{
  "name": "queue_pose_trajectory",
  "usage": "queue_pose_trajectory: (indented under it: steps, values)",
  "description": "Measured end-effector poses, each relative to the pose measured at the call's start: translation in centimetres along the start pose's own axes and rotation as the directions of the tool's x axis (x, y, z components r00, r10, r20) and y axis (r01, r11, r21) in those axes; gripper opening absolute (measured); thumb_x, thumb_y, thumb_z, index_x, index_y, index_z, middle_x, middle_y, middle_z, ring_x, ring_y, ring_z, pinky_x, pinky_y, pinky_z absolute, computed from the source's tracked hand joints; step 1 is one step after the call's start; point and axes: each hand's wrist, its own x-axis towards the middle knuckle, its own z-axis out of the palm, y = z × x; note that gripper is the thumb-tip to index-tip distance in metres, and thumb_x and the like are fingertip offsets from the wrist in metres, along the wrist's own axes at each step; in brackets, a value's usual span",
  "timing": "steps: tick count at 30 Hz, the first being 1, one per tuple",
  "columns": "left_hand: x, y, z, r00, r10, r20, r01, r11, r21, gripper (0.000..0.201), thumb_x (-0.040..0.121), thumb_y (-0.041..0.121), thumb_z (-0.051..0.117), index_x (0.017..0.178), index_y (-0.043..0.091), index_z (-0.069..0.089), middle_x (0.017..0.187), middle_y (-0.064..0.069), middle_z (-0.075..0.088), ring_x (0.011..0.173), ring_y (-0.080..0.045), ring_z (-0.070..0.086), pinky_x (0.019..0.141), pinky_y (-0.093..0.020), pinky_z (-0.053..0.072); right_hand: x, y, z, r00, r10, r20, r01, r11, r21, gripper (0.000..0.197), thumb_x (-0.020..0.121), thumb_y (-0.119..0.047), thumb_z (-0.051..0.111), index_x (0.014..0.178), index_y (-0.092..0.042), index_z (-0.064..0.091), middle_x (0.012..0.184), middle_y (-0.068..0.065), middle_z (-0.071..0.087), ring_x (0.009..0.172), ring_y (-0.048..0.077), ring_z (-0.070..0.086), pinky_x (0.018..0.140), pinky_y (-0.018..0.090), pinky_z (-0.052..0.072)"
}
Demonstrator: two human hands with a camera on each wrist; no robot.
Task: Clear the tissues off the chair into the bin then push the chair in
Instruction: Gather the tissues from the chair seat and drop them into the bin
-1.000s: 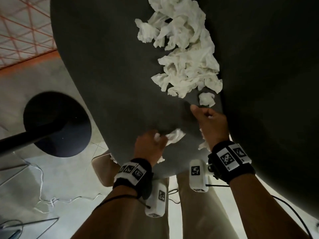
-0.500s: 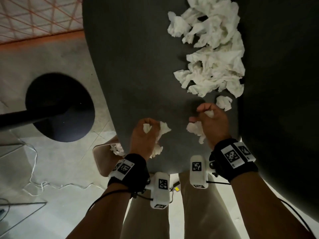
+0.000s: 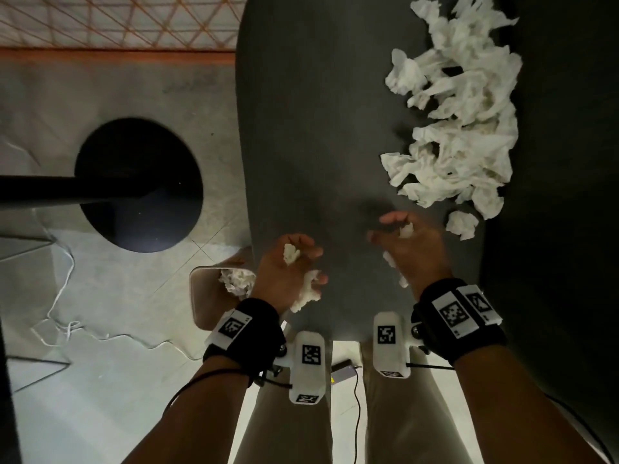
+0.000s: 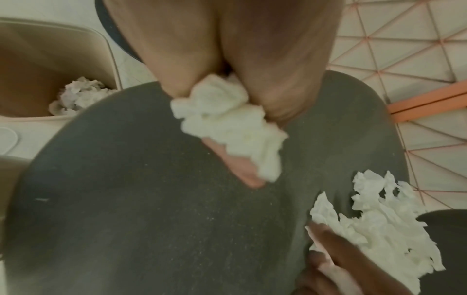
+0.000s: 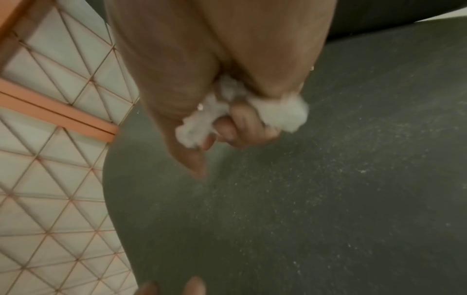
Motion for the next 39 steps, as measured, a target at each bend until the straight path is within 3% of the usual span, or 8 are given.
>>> queue_pose_trajectory:
  steps: [4, 10, 14, 20, 24, 29, 35, 39]
  values:
    - [-0.9, -1.0, -0.5, 0.995, 0.040, -0.092, -0.018, 0.974, 0.227, 0.020, 0.092, 0.034, 0.064, 0.079, 0.020, 0.059, 0.066, -0.004, 0.058, 0.040, -0.010, 0.041, 0.038, -0.017, 0.029, 0.1, 1.9, -0.1, 0.989, -0.106, 0.103, 0.118, 0.986, -0.121, 0.052, 0.070, 0.016, 0.059, 0.077, -0.035, 0.066, 0.083, -0.006, 0.057, 0.074, 0.012, 0.054, 0.063, 0.030, 0.046]
    - [-2.0, -3.5, -0.2, 0.965, 0.110, -0.239, -0.070, 0.983, 0.168, 0.048, 0.085, 0.067, 0.054, 0.065, 0.023, 0.052, 0.063, -0.007, 0.047, 0.058, -0.019, 0.049, 0.056, -0.029, 0.039, -2.1, 1.9, -0.5, 0.965, -0.023, 0.262, 0.004, 0.997, 0.075, 0.033, 0.089, 0.012, 0.043, 0.095, -0.015, 0.061, 0.093, 0.012, 0.058, 0.063, 0.016, 0.057, 0.058, 0.028, 0.054]
    - [-3.8, -5.6, 0.2, 0.949, 0.177, -0.260, -0.148, 0.981, 0.127, 0.053, 0.091, 0.053, 0.050, 0.048, 0.021, 0.046, 0.049, 0.005, 0.044, 0.046, -0.012, 0.042, 0.051, -0.025, 0.032, -4.1, 2.4, -0.2, 0.961, -0.037, 0.274, 0.063, 0.994, -0.087, 0.016, 0.099, -0.018, 0.049, 0.104, -0.020, 0.063, 0.084, 0.002, 0.069, 0.055, 0.006, 0.054, 0.040, 0.014, 0.039]
    - [-7.6, -9.6, 0.6, 0.903, 0.206, -0.378, -0.161, 0.976, 0.148, 0.059, 0.091, 0.054, 0.047, 0.042, 0.021, 0.046, 0.041, 0.008, 0.041, 0.044, -0.013, 0.037, 0.052, -0.028, 0.030, -8.3, 4.3, 1.5, 0.940, -0.007, 0.342, 0.126, 0.936, -0.329, 0.049, 0.096, -0.051, 0.041, 0.073, -0.014, 0.063, 0.054, -0.002, 0.054, 0.049, 0.009, 0.049, 0.048, 0.022, 0.038]
    - [-10.0, -12.5, 0.3, 0.901, 0.168, -0.401, -0.086, 0.973, 0.214, 0.059, 0.098, 0.049, 0.044, 0.047, 0.021, 0.050, 0.050, 0.004, 0.052, 0.054, -0.017, 0.047, 0.058, -0.029, 0.035, -10.6, 5.9, 3.1, 0.895, -0.084, 0.439, 0.262, 0.894, -0.364, 0.055, 0.097, -0.048, 0.041, 0.061, -0.009, 0.052, 0.049, 0.003, 0.044, 0.041, 0.009, 0.040, 0.049, 0.022, 0.036]
    - [-11.7, -16.2, -2.1, 0.929, 0.154, -0.335, -0.013, 0.921, 0.389, 0.056, 0.100, 0.050, 0.036, 0.081, 0.006, 0.065, 0.085, -0.013, 0.069, 0.084, -0.028, 0.061, 0.070, -0.032, 0.041, -12.2, 8.6, 6.2, 0.856, -0.080, 0.511, 0.352, 0.813, -0.463, 0.055, 0.098, -0.048, 0.040, 0.053, -0.016, 0.045, 0.051, 0.001, 0.046, 0.052, 0.015, 0.046, 0.059, 0.027, 0.041]
    - [-10.8, -21.1, -7.8, 0.956, 0.009, -0.293, 0.039, 0.987, 0.158, 0.045, 0.099, 0.048, 0.031, 0.077, 0.022, 0.059, 0.082, -0.001, 0.063, 0.076, -0.023, 0.055, 0.078, -0.038, 0.044, -12.3, 13.6, 11.4, 0.803, 0.002, 0.597, 0.388, 0.758, -0.524, 0.055, 0.094, -0.055, 0.039, 0.049, -0.027, 0.054, 0.049, -0.004, 0.047, 0.049, 0.014, 0.044, 0.063, 0.037, 0.040]
    - [-9.3, -22.7, -12.4, 0.941, 0.054, -0.335, -0.029, 0.996, 0.079, 0.027, 0.092, 0.034, 0.034, 0.080, 0.031, 0.058, 0.085, 0.004, 0.059, 0.076, -0.018, 0.053, 0.081, -0.039, 0.046, -12.3, 14.8, 15.5, 0.782, 0.167, 0.601, 0.321, 0.719, -0.617, 0.032, 0.097, -0.042, 0.045, 0.076, -0.020, 0.058, 0.073, -0.001, 0.058, 0.068, 0.013, 0.053, 0.073, 0.036, 0.044]
